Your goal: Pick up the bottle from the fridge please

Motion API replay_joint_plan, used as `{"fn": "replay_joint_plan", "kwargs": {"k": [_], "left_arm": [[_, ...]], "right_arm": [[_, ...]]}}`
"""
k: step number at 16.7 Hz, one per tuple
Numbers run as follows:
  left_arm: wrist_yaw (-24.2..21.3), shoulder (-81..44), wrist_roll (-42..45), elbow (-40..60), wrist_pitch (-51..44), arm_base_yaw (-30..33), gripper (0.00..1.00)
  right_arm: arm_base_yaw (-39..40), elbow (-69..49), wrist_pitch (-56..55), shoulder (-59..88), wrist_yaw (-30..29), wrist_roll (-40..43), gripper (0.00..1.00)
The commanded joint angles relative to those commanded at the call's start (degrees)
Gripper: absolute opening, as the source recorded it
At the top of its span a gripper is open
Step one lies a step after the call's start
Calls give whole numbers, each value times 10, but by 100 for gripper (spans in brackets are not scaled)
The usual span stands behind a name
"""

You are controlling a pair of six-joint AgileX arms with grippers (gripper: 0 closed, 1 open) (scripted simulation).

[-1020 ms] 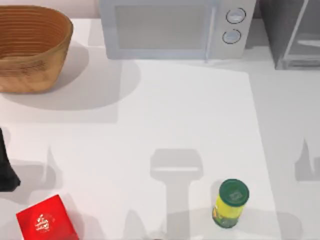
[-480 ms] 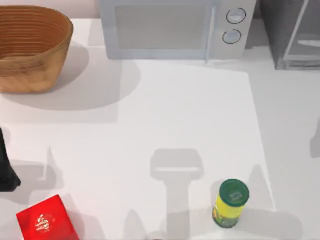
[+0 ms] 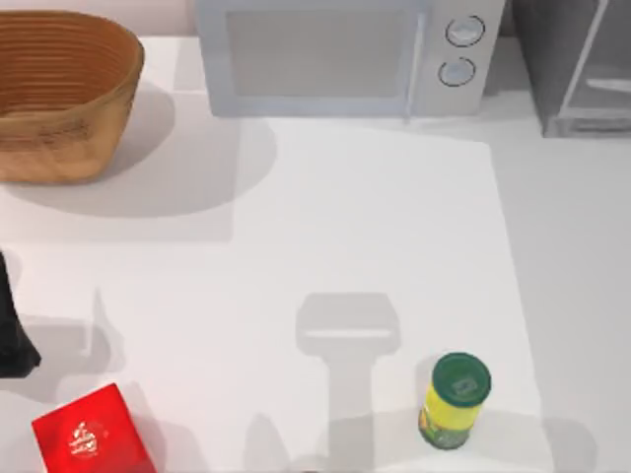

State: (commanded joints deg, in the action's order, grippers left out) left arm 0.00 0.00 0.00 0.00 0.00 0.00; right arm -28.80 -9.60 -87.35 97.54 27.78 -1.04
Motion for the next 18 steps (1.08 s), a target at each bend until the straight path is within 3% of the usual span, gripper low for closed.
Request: {"fn": "replay_joint_plan", "kwargs": {"k": [3, 11, 18], "left_arm": [[0, 0, 0, 0, 0, 0, 100], [0, 0, 0, 0, 0, 0, 100], [0, 0, 0, 0, 0, 0, 100]], "right_arm": [[-16, -9, -49, 48, 15, 0, 100], [-10, -27, -53, 47, 17, 3, 100], [45, -249, 76, 80, -7, 16, 100]]}}
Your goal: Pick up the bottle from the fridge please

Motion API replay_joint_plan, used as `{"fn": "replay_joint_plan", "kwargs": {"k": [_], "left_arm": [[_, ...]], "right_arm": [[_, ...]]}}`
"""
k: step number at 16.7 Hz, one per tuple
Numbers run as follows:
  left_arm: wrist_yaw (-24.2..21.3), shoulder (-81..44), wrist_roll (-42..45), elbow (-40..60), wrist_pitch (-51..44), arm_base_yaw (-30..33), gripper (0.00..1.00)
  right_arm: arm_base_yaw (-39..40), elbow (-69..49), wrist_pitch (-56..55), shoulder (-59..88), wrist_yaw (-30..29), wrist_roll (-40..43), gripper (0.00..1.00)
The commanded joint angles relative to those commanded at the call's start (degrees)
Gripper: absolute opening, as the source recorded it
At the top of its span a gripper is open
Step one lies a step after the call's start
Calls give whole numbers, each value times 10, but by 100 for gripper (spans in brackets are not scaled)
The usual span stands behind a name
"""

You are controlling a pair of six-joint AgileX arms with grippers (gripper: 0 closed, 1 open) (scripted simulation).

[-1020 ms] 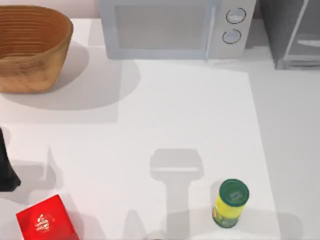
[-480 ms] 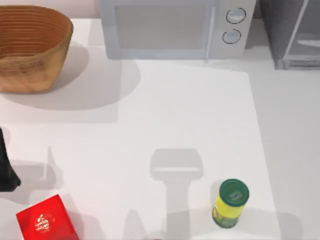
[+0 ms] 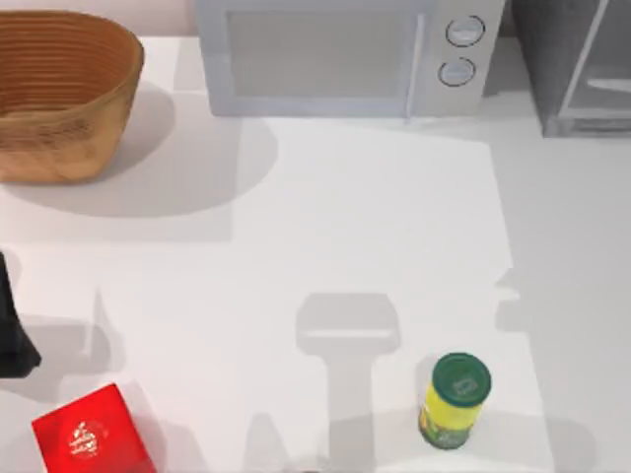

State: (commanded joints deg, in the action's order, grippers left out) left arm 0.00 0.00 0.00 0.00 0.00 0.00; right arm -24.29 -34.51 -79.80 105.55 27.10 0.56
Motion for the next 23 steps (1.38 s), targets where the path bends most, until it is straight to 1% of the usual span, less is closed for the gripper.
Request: {"fn": "replay_joint_plan", "kwargs": {"k": [5, 9, 12, 18, 23], "left_arm": [[0, 0, 0, 0, 0, 0, 100], [0, 0, 0, 0, 0, 0, 100], [0, 0, 0, 0, 0, 0, 100], [0, 0, 0, 0, 0, 0, 100], [0, 0, 0, 0, 0, 0, 100]], "right_arm": [[48, -180, 179, 63, -62, 2, 100], [77, -264, 281, 111, -115, 5, 100], [84, -281, 306, 123, -131, 6, 100], [83, -289, 309, 128, -131, 6, 100], [95, -402, 346, 198, -143, 5, 100]]}}
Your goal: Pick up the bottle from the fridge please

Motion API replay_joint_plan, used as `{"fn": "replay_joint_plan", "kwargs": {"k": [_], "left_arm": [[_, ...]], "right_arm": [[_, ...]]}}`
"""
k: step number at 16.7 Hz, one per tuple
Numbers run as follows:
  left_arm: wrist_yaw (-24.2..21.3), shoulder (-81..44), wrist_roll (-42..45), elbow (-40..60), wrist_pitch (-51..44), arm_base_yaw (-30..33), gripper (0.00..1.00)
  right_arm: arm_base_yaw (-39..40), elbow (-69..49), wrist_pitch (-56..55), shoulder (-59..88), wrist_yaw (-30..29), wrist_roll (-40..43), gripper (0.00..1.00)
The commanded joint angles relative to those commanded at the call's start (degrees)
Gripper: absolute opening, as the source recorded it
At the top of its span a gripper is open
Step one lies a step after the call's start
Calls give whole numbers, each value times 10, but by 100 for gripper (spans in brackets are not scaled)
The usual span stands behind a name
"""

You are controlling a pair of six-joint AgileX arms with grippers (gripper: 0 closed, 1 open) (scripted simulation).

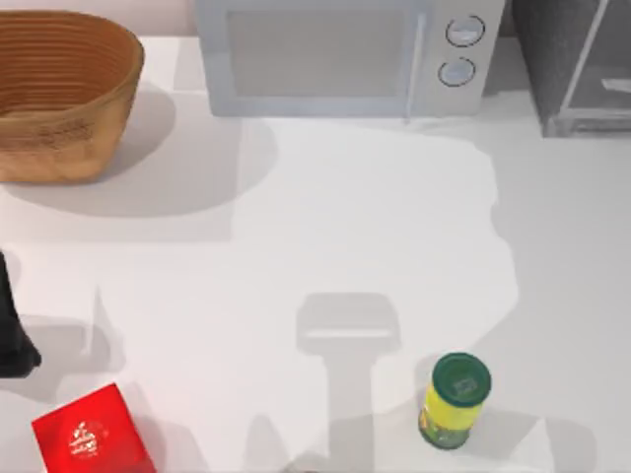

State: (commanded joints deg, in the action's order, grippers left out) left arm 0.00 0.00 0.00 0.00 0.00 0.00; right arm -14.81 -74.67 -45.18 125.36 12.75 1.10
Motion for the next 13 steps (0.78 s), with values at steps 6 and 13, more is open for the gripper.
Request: {"fn": "replay_joint_plan", "kwargs": {"k": [6, 13], "left_arm": [[0, 0, 0, 0, 0, 0, 100], [0, 0, 0, 0, 0, 0, 100]], "right_arm": [[7, -47, 20, 33, -7, 0, 100], [7, -47, 20, 33, -7, 0, 55]]}}
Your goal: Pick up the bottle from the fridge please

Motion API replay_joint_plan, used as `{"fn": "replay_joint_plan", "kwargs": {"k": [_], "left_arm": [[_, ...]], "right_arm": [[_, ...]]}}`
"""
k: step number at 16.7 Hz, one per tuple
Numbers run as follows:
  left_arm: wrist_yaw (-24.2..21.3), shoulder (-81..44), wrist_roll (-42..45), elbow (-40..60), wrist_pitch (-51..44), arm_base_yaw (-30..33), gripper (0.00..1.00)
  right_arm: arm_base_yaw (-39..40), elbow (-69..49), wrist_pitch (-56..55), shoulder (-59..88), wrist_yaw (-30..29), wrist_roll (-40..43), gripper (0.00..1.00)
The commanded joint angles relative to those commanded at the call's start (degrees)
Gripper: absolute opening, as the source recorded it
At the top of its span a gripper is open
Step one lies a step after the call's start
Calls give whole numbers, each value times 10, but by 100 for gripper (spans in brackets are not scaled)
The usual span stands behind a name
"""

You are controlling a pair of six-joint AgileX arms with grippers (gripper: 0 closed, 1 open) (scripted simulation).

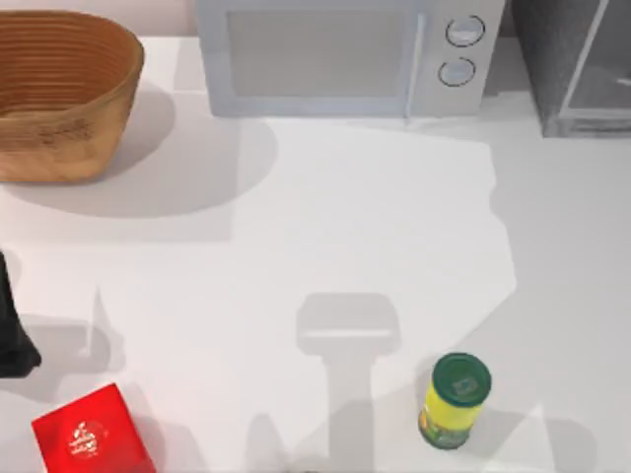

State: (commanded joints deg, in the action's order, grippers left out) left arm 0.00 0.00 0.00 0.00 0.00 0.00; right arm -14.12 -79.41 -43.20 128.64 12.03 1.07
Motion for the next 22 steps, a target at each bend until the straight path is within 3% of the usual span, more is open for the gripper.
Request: {"fn": "replay_joint_plan", "kwargs": {"k": [7, 17, 22], "left_arm": [[0, 0, 0, 0, 0, 0, 100], [0, 0, 0, 0, 0, 0, 100], [0, 0, 0, 0, 0, 0, 100]], "right_arm": [[0, 0, 0, 0, 0, 0, 2], [-2, 0, 2, -2, 0, -1, 0], [-2, -24, 65, -40, 1, -3, 0]]}}
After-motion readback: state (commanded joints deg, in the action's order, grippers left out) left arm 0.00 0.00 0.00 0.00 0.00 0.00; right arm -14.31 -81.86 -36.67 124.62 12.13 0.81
